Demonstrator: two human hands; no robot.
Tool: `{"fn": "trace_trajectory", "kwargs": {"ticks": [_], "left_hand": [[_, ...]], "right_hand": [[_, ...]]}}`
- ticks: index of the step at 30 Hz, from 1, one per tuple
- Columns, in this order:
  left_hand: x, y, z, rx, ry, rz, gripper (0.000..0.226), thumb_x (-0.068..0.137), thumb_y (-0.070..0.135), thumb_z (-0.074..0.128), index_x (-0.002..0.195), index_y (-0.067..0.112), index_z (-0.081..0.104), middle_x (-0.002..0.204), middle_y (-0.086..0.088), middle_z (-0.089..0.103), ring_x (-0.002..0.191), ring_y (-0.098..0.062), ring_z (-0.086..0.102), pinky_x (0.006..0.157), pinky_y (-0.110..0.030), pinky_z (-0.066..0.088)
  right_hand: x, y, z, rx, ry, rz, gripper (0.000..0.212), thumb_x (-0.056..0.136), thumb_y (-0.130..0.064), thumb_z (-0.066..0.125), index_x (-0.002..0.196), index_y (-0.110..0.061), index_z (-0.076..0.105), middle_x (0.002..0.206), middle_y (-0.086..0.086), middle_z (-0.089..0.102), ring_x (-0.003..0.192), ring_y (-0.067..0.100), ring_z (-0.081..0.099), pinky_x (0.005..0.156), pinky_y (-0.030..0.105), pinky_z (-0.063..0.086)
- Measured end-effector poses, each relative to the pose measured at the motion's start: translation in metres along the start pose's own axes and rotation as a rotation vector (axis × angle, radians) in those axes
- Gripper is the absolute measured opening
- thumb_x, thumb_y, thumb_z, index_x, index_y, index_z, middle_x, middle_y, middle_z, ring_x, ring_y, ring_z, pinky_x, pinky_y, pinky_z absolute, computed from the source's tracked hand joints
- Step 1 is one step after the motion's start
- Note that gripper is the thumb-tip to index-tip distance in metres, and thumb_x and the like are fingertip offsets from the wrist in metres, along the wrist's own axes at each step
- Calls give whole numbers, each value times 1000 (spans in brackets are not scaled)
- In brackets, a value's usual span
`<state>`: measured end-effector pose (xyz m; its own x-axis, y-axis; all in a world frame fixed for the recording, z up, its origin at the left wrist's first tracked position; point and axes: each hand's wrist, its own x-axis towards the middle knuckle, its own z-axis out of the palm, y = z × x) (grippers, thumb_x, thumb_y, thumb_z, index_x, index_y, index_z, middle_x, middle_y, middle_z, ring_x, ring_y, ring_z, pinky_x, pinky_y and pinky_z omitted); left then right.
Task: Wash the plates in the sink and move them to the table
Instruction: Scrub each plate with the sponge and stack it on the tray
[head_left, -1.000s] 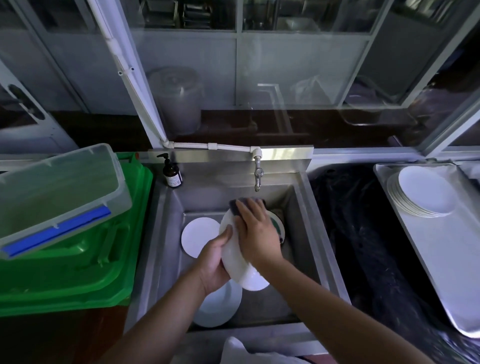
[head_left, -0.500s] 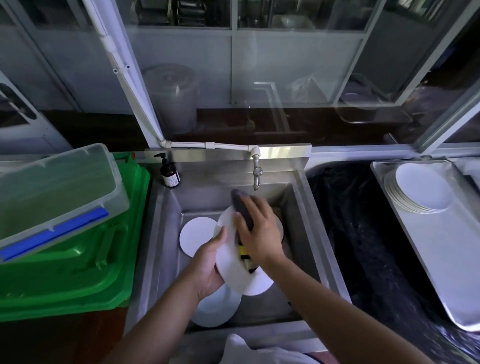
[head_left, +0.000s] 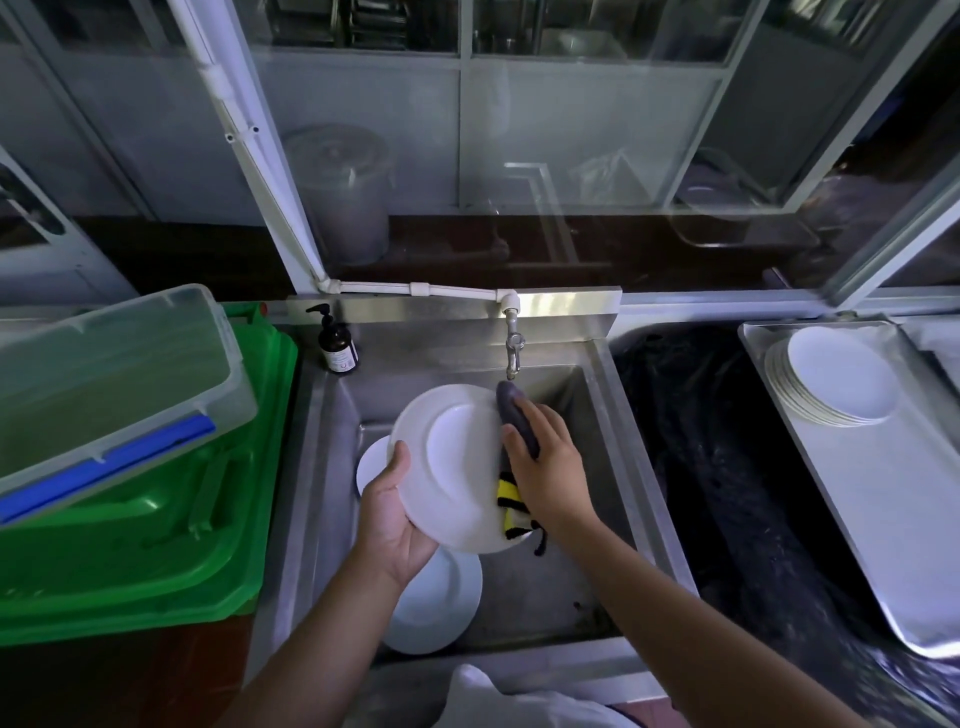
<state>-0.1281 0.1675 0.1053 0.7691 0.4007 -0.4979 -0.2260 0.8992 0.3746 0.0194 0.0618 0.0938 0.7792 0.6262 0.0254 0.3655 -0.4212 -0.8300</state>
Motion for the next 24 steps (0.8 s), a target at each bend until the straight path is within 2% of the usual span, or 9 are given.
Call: {"fn": "trace_trajectory", "kwargs": {"ticks": [4,7,10,12,13,15,18,20,24], "left_hand": [[5,4,1,-30,35,62,63,105,52,38,145,6,51,142,-24,58,129,-41,58,108,-57,42],[11,8,4,-64,73,80,63,104,51,38,146,6,51,141,-23,59,122,-38,63,101,-53,53],[12,8,5,-78,113,43,66,104,52,39,143,0,52,131,-26,65,109,-36,70,90,-48,60],[9,8,5,-69,113,1,68,104,53,39,137,-3,55,125,-27,68,106,-38,72,88,-49,61],[7,9,6,-57,114,-11,67,104,53,38,134,-4,57,123,-28,69,104,-38,73,86,-49,61],[8,10,7,-44,134,-22,66,106,52,33,125,-6,61,115,-29,71,97,-38,75,80,-48,63],[14,5,8,-74,197,-47,67,107,52,32,129,-6,57,121,-31,68,101,-39,72,84,-45,61],[18,-1,8,-117,252,-59,65,107,50,34,133,-6,54,128,-31,64,110,-40,65,89,-49,53],[33,-11,2,-80,347,-76,48,110,36,33,118,-6,55,101,-26,69,97,-38,62,84,-50,47]], "right_hand": [[-19,1,12,-11,90,-71,46,102,-38,50,147,-26,48,145,-7,45,131,14,44,111,40,41],[-38,3,28,-136,139,-277,48,100,-38,50,146,-24,50,149,4,44,141,29,38,112,51,40],[-52,5,43,-259,76,-483,53,98,-48,57,144,-23,54,149,10,48,144,39,35,117,54,35],[-54,11,42,-346,-5,-562,68,91,-62,61,146,-23,51,149,12,48,144,41,36,119,51,31],[-53,15,39,-398,-53,-580,76,86,-65,63,148,-24,46,150,12,46,144,40,36,117,52,32],[-51,23,34,-508,-121,-606,83,81,-58,68,150,-24,40,150,12,45,143,39,36,115,54,38],[-54,27,33,-619,-21,-632,68,80,-30,75,141,-18,47,137,13,54,130,39,49,102,54,48],[-57,27,34,-642,75,-640,57,82,-19,71,135,-16,51,126,13,60,118,38,56,94,52,52],[-56,32,26,-649,148,-599,39,91,-23,52,127,-15,60,114,11,66,99,36,63,75,45,57]]}}
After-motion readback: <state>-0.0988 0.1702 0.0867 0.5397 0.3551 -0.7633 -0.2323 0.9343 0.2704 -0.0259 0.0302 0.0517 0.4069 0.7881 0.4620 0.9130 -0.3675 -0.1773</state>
